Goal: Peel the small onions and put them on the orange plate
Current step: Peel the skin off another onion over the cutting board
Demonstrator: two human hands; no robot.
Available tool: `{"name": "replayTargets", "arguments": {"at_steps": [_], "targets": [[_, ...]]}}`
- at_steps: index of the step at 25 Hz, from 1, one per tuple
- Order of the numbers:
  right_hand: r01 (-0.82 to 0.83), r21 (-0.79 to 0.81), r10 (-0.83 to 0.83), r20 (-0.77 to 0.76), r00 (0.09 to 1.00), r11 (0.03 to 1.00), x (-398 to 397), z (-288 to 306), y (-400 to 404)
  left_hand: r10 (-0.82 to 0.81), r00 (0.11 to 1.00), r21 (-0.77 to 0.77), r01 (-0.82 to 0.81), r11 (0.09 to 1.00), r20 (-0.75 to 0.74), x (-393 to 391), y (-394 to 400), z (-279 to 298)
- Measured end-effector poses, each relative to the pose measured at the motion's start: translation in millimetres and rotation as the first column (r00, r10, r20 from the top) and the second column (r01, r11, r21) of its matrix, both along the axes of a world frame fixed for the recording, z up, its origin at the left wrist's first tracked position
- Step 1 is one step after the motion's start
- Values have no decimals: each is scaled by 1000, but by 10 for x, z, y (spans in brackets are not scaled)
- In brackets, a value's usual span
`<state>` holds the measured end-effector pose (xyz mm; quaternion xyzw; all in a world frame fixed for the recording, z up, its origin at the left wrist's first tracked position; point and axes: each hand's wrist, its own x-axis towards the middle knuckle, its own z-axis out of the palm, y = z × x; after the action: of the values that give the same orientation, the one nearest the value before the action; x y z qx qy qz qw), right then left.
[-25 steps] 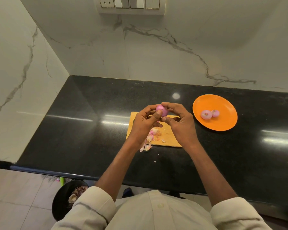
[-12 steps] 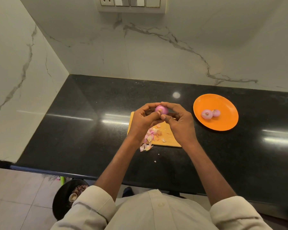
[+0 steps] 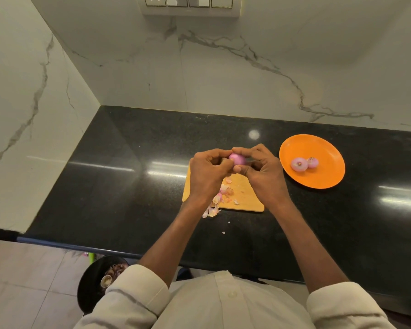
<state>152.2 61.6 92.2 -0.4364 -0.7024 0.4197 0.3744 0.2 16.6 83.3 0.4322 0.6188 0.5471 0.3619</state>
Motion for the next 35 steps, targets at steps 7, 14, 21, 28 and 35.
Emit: {"name": "replayTargets", "arguments": {"at_steps": [7,14,21,28,35], "targets": [[19,-100,-37,-174,984,995,11,98,-1,-179,974,46,174,984,142,-176,-57,122],[-56,-139,19,-252,968,989,64,27,-6,-150,949,-30,165,986,276,-163,-60,158],[-30,-118,-9,-323,946,993,51,23,-12,-74,996,9,74,997,39,-48,4,204],[-43,-291,-124,-532,838,956,-28,35,-107,-80,976,90,63,994,204,-125,-8,212],[-53,-315,-132,-538,832,947,-14,93,-67,-123,984,156,102,982,130,-115,-31,237]]}}
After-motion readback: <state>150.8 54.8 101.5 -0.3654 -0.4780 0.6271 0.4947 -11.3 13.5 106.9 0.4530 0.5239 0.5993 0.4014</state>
